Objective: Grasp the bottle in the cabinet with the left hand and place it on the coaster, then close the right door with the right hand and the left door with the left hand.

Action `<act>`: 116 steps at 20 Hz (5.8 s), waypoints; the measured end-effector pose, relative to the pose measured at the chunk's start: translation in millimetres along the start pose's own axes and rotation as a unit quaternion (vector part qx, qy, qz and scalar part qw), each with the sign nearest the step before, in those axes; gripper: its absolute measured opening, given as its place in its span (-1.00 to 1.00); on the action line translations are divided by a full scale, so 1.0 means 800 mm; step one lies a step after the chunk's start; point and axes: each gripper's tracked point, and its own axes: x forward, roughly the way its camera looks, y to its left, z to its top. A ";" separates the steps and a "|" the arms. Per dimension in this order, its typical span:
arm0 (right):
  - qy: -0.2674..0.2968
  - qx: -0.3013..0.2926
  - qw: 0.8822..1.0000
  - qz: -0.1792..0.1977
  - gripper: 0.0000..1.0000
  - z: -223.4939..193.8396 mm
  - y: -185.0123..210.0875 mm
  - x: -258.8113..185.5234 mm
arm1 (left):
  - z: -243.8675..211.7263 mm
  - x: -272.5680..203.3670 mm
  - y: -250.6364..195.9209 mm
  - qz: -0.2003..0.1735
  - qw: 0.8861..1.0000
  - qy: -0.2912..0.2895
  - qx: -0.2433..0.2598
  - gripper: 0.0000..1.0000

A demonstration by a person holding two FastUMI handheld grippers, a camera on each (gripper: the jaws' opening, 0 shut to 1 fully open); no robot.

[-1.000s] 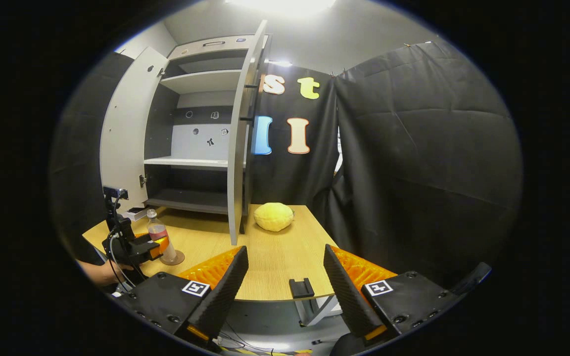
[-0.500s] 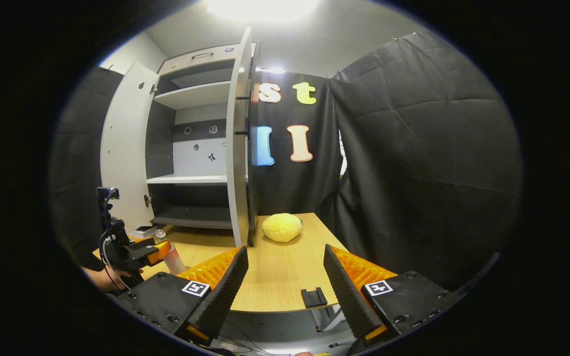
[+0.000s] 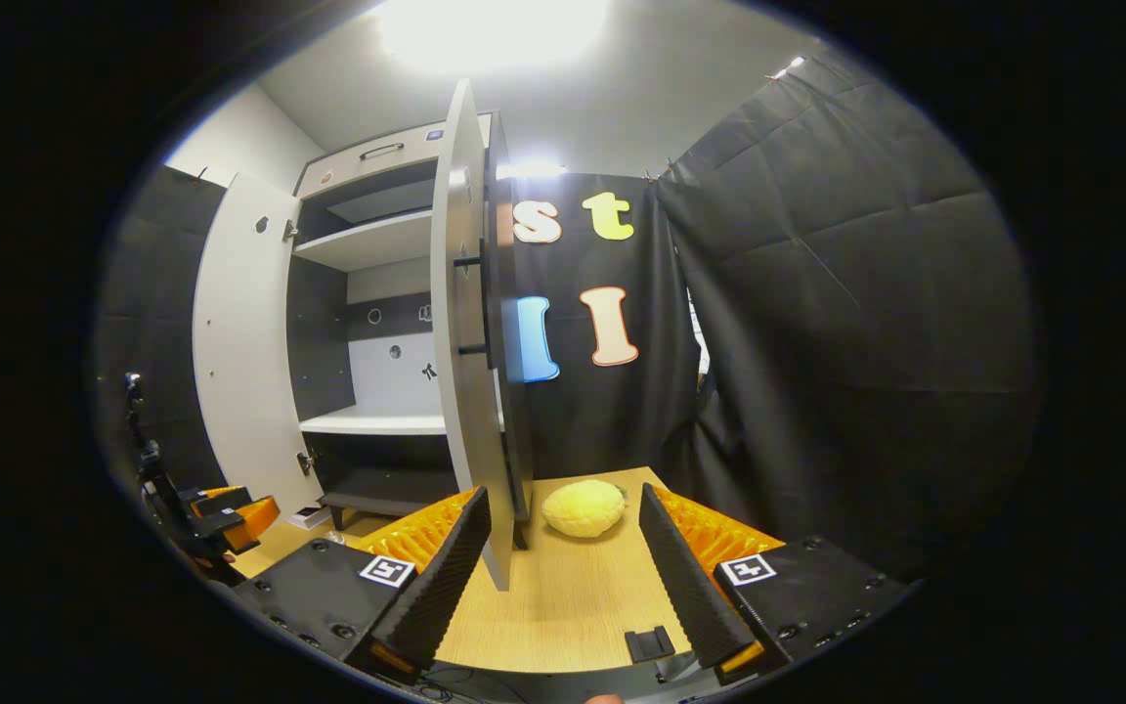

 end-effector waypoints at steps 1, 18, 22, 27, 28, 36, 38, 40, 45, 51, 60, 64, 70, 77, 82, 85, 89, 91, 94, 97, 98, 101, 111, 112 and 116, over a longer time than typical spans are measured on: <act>-0.002 0.002 1.000 0.005 0.94 0.009 0.005 0.009 | 0.011 -0.006 0.011 0.007 1.000 -0.002 -0.001 0.60; -0.068 -0.001 0.987 -0.146 0.94 0.139 -0.021 0.128 | 0.112 -0.062 0.217 0.120 0.992 -0.040 0.020 0.58; -0.076 0.001 0.984 -0.161 0.87 0.151 -0.005 0.147 | 0.106 -0.068 0.256 0.135 0.990 -0.038 0.024 0.58; -0.075 -0.007 0.985 -0.154 0.94 0.151 0.021 0.158 | 0.097 -0.069 0.299 0.151 0.988 -0.031 0.023 0.58; -0.071 -0.012 0.986 -0.153 0.94 0.147 0.027 0.158 | 0.094 -0.070 0.308 0.154 0.987 -0.031 0.022 0.58; -0.067 -0.058 0.983 -0.161 0.83 0.155 0.053 0.151 | 0.084 -0.074 0.367 0.179 0.983 -0.034 0.014 0.59; -0.066 -0.054 0.984 -0.158 0.92 0.152 0.063 0.150 | 0.082 -0.068 0.373 0.178 0.984 -0.033 0.007 0.59; -0.064 -0.047 0.986 -0.145 0.92 0.150 0.078 0.150 | 0.079 -0.062 0.373 0.171 0.985 -0.032 -0.002 0.59; -0.067 -0.041 0.992 -0.101 0.92 0.147 0.125 0.151 | 0.070 -0.048 0.368 0.158 0.987 -0.029 -0.015 0.59; -0.067 -0.042 0.995 -0.053 0.83 0.143 0.175 0.165 | 0.075 -0.048 0.364 0.153 0.988 -0.031 -0.013 0.59; -0.055 -0.043 0.998 -0.008 0.92 0.127 0.247 0.202 | 0.084 -0.076 0.394 0.185 0.982 -0.035 -0.012 0.59; -0.047 -0.042 0.998 0.002 0.84 0.123 0.265 0.226 | 0.083 -0.092 0.408 0.202 0.979 -0.034 -0.008 0.59; -0.050 -0.039 0.998 0.014 0.92 0.121 0.278 0.237 | 0.083 -0.095 0.411 0.210 0.977 -0.027 -0.010 0.58; -0.070 -0.054 0.996 0.020 0.93 0.126 0.256 0.205 | 0.115 -0.062 0.415 0.193 0.981 -0.025 -0.023 0.72; -0.064 -0.057 0.996 0.012 0.93 0.107 0.224 0.184 | 0.135 -0.014 0.419 0.175 0.984 -0.024 -0.017 0.59; -0.047 -0.047 0.998 0.001 0.93 0.089 0.206 0.175 | 0.158 0.016 0.414 0.155 0.987 -0.030 -0.012 0.59; -0.033 -0.036 0.999 -0.015 0.93 0.074 0.182 0.164 | 0.169 0.056 0.422 0.148 0.988 -0.029 -0.016 0.59; -0.031 -0.035 0.999 -0.027 0.93 0.070 0.170 0.159 | 0.182 0.073 0.429 0.146 0.989 -0.033 -0.017 0.59; -0.026 -0.025 0.999 -0.034 0.93 0.065 0.161 0.154 | 0.203 0.095 0.433 0.142 0.989 -0.043 -0.027 0.59; -0.019 -0.027 0.999 -0.040 0.92 0.056 0.155 0.149 | 0.226 0.108 0.429 0.133 0.989 -0.058 -0.030 0.59; -0.018 -0.032 0.998 -0.041 0.93 0.055 0.153 0.147 | 0.231 0.112 0.423 0.127 0.989 -0.063 -0.031 0.59; -0.017 -0.046 0.998 -0.041 0.92 0.055 0.150 0.146 | 0.232 0.120 0.413 0.127 0.989 -0.067 -0.023 0.58; -0.015 -0.063 0.997 -0.031 0.84 0.056 0.140 0.139 | 0.238 0.120 0.401 0.121 0.990 -0.069 -0.015 0.72; -0.016 -0.062 0.998 -0.029 0.93 0.058 0.139 0.137 | 0.240 0.120 0.394 0.115 0.991 -0.071 -0.013 0.72; -0.021 -0.060 0.998 -0.024 0.84 0.059 0.137 0.129 | 0.239 0.114 0.346 0.106 0.991 -0.078 -0.012 0.59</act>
